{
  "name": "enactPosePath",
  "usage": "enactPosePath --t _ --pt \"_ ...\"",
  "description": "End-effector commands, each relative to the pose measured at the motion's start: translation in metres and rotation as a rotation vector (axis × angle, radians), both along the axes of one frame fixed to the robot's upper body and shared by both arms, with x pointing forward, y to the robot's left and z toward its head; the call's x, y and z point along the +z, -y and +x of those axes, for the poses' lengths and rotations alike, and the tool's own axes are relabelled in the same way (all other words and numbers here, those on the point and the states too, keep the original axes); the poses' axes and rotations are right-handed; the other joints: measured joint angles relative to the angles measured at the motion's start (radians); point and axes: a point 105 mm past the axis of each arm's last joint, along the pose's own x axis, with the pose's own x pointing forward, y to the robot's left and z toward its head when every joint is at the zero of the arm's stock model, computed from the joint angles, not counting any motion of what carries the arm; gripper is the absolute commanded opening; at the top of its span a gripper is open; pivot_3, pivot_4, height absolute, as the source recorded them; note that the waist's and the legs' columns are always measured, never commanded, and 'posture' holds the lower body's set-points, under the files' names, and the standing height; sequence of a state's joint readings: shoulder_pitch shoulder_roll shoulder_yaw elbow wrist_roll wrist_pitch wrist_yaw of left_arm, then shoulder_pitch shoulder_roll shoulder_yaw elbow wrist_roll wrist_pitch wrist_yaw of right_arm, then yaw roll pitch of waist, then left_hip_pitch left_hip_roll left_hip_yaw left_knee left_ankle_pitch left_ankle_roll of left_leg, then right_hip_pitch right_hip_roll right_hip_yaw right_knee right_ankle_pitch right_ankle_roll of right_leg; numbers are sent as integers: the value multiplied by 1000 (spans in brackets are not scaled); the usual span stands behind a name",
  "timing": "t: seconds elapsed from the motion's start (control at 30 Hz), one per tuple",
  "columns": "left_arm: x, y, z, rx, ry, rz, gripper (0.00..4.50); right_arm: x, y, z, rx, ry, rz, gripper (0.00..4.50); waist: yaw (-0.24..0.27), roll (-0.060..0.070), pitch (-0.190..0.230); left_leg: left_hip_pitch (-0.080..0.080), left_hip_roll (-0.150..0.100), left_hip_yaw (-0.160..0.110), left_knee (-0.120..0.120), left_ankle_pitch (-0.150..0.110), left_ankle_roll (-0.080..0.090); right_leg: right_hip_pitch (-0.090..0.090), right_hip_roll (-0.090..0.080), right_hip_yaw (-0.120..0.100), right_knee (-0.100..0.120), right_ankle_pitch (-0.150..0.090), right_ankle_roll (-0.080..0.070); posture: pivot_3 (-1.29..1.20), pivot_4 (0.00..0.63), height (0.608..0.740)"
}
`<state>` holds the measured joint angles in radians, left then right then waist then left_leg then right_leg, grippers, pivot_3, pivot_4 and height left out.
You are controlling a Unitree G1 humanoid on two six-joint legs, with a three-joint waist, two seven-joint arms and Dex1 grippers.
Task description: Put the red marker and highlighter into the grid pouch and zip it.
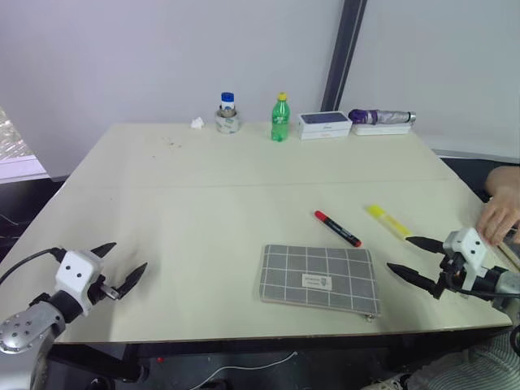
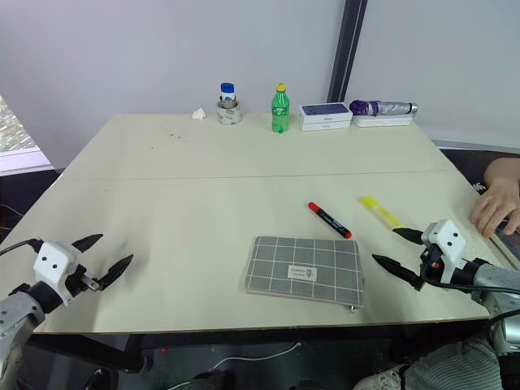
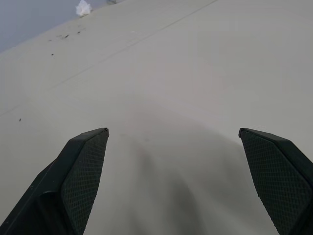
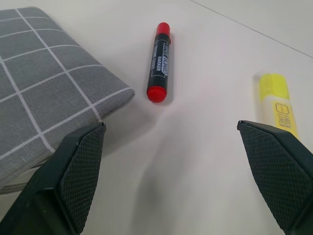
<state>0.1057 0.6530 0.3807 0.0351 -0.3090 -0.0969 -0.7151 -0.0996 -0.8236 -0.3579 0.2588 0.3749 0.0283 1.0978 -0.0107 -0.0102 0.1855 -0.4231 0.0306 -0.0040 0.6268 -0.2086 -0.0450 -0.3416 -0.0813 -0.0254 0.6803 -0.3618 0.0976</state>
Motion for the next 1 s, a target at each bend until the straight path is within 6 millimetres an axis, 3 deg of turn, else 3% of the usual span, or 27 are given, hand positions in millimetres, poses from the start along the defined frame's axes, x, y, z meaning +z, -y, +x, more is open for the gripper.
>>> enactPosePath --t 0.03,0.4,0.73,1.0 --pt "16 -3 0 6 66 28 4500 12 9 1 -25 48 -16 4475 0 0 0 0 0 0 0 0 0 0 0 0 0 0 0 0 150 740" --pt "19 -5 1 -6 75 13 4500 11 11 2 -38 51 -15 4475 -1 0 0 0 0 0 0 0 0 0 0 0 0 0 0 0 150 740" --pt "10 4 -11 -73 64 33 4500 12 40 0 -119 35 -37 4475 0 0 0 0 0 1 0 0 0 0 0 0 0 0 0 0 150 740" --pt "9 9 -12 -108 67 31 4500 13 32 3 -99 40 -33 4475 -1 0 0 0 0 1 0 0 0 0 0 0 0 0 0 0 150 740"
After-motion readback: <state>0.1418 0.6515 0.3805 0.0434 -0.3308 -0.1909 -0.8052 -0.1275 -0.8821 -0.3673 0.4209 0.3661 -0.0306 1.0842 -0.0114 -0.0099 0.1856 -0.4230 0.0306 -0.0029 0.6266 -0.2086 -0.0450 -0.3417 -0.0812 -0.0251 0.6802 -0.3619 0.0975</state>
